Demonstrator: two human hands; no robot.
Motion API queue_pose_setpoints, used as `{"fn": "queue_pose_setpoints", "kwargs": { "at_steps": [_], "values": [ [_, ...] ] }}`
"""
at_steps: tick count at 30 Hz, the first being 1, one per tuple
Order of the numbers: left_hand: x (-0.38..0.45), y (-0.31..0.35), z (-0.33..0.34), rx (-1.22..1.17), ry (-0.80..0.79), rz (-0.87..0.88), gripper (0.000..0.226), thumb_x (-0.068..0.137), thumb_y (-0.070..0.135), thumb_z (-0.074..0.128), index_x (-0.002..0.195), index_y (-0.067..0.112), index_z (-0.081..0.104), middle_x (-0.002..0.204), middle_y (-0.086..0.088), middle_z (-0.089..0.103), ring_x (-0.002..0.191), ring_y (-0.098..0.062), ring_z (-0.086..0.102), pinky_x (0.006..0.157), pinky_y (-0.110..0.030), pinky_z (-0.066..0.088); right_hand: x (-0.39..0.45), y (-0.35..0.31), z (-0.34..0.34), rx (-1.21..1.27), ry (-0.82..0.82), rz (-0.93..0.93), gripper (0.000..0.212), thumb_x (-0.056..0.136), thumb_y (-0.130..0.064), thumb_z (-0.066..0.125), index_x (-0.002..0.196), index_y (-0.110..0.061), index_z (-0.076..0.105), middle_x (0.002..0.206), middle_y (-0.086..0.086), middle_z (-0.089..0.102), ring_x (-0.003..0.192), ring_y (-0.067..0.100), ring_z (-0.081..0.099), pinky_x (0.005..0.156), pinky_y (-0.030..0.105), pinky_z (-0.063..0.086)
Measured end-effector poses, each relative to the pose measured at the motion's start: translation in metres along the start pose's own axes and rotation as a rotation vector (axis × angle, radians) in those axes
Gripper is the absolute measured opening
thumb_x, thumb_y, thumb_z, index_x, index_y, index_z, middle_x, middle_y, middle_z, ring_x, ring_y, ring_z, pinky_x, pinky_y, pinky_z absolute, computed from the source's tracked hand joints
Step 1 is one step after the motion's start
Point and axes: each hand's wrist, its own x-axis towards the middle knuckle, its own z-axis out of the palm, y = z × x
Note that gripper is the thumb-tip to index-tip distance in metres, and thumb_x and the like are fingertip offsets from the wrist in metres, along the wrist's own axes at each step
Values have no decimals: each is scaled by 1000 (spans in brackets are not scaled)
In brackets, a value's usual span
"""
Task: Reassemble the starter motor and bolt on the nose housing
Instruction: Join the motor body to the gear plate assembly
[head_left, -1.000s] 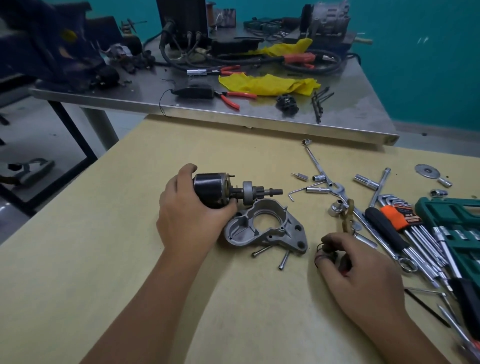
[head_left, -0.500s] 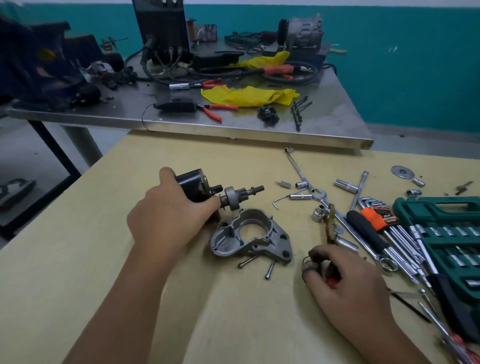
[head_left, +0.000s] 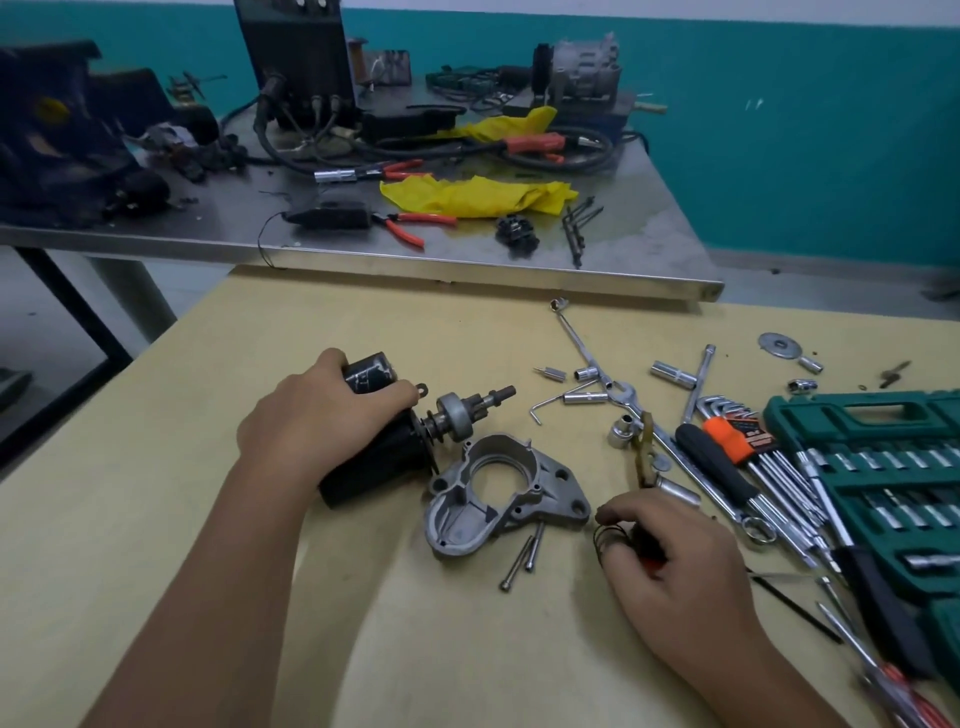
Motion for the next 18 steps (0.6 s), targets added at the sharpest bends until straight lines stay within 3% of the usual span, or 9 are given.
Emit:
{"fn": "queue_pose_setpoints", "kwargs": {
  "at_steps": [6,11,15,18],
  "values": [
    [12,-5,1,5,-20,-3,60,63,88,42,93,38,54,86,6,59,77,-19,54,65,-34,40,4,4,2,111,11,-37,23,73,-9,59,82,-26,72,80,-17,66,70,10,63,58,35,49],
    [26,-8,5,-105,-187,-73,60,63,83,41,89,34,64,95,4,65,88,-19,58,86,-39,50,5,5,2,80,-7,-38,22,74,-10,60,81,-26,72,79,-17,66,74,8,64,62,32,50],
    [22,-7,6,-122,-231,-20,70,61,93,41,90,34,64,92,9,60,84,-12,55,70,-33,44,6,2,4,35,-16,-38,18,75,-14,62,79,-28,72,76,-18,65,71,8,63,59,35,52],
    [18,-15,-7,-54,-291,95,89,57,107,28,109,43,62,99,9,58,89,-14,57,70,-32,46,7,3,3,22,-24,-42,14,77,-17,65,80,-30,71,75,-19,65,69,8,63,57,36,52]
  ]
}}
